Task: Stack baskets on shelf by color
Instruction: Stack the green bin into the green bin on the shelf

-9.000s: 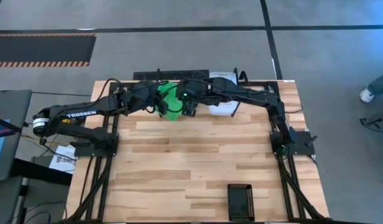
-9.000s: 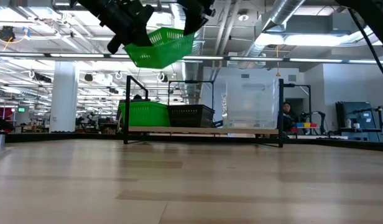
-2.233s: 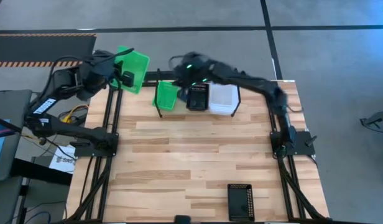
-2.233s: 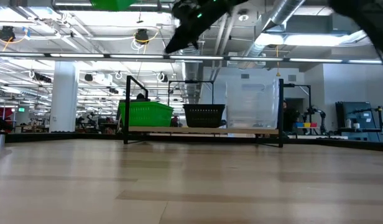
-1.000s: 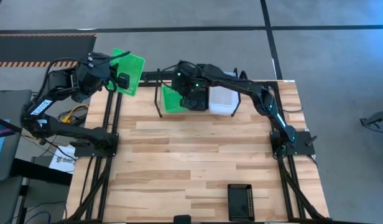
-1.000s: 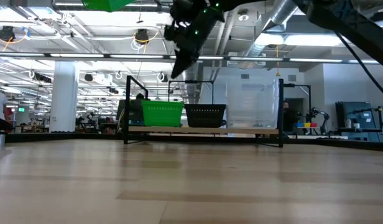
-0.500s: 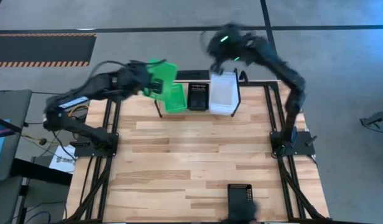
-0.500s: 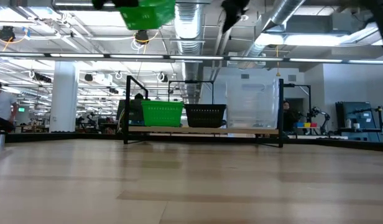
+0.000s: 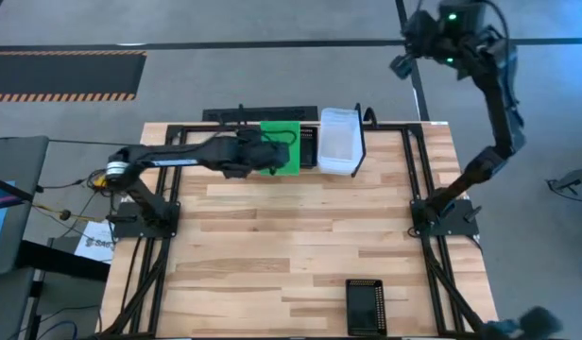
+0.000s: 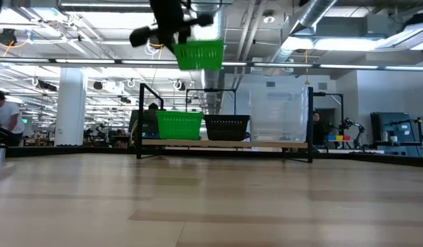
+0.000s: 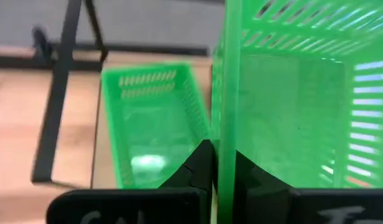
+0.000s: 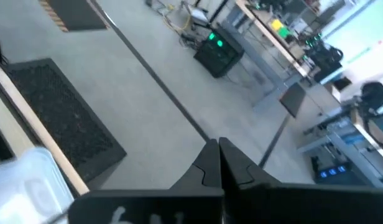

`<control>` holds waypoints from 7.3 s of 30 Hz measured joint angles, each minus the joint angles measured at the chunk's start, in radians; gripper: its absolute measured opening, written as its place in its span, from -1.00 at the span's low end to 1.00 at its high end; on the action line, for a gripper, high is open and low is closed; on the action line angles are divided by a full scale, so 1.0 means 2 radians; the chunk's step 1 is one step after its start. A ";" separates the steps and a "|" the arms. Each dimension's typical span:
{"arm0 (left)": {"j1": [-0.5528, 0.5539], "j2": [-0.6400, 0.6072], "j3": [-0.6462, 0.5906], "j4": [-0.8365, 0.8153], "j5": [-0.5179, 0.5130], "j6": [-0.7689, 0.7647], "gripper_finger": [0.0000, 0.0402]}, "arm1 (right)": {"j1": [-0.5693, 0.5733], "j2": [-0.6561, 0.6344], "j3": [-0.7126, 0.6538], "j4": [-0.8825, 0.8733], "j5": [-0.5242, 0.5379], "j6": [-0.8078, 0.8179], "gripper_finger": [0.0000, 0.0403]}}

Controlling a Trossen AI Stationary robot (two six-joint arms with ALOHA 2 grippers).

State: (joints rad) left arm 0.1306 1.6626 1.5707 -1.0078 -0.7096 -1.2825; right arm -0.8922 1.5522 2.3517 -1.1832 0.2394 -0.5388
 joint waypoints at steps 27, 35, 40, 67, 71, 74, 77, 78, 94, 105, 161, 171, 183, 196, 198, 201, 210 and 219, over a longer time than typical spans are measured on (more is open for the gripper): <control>0.173 0.001 0.091 -0.138 0.238 0.063 -1.00 | -0.085 -0.033 0.000 -0.024 -0.136 0.007 -1.00; 0.166 0.066 0.090 -0.129 0.261 0.048 -1.00 | -0.082 -0.033 0.000 -0.035 -0.136 0.007 -1.00; 0.167 0.086 0.089 -0.138 0.265 0.048 -1.00 | -0.066 -0.032 0.000 -0.037 -0.147 0.007 -1.00; 0.170 0.086 0.253 -0.161 0.322 0.734 -1.00 | -0.057 -0.027 0.000 -0.054 -0.163 0.063 -1.00; 0.193 0.086 0.261 -0.157 0.404 0.842 -1.00 | -0.046 -0.018 0.000 -0.058 -0.162 0.104 -1.00; 0.219 0.089 0.261 -0.158 0.489 0.855 -1.00 | -0.037 -0.012 0.000 -0.058 -0.156 0.136 -1.00; 0.249 0.098 0.260 -0.197 0.530 0.891 -1.00 | -0.025 -0.002 0.000 -0.063 -0.132 0.161 -1.00; 0.253 0.103 0.260 -0.212 0.521 0.920 -1.00 | -0.020 0.001 0.000 -0.065 -0.124 0.167 -1.00; 0.215 0.151 0.260 -0.083 0.298 0.525 -1.00 | 0.024 0.041 0.000 -0.075 0.023 0.115 -1.00; 0.127 0.172 0.258 -0.136 0.116 0.140 -1.00 | -0.069 0.042 0.000 -0.074 -0.011 0.004 -1.00; 0.134 0.192 0.172 -0.238 0.079 -0.037 -1.00 | -0.100 0.039 0.000 -0.098 -0.163 -0.010 -1.00; 0.132 0.193 0.123 -0.195 0.112 -0.022 -1.00 | -0.100 0.039 0.000 -0.098 -0.163 -0.010 -1.00; 0.132 0.193 0.179 -0.196 0.114 0.112 -0.99 | -0.100 0.039 0.000 -0.117 -0.190 -0.019 -1.00; 0.133 0.193 0.186 -0.257 0.102 0.093 -0.44 | -0.100 0.039 0.000 -0.120 -0.191 -0.019 -1.00; 0.130 0.193 0.195 -0.260 0.086 0.093 -0.39 | -0.100 0.039 0.000 -0.120 -0.192 -0.019 -1.00; 0.116 0.193 0.230 -0.276 0.039 0.082 -0.39 | -0.100 0.039 0.000 -0.119 -0.203 -0.019 -1.00; 0.062 0.162 0.344 -0.283 -0.090 0.143 -0.58 | -0.083 0.061 0.000 -0.120 -0.344 -0.027 -1.00; 0.013 0.074 0.350 -0.282 -0.135 0.203 -0.97 | 0.002 0.177 0.000 -0.111 -0.344 -0.013 -1.00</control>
State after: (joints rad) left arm 0.1559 1.8099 2.2700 -1.5721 -0.9799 -0.8764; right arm -0.8880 1.9072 2.3516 -1.4058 -0.4488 -0.5658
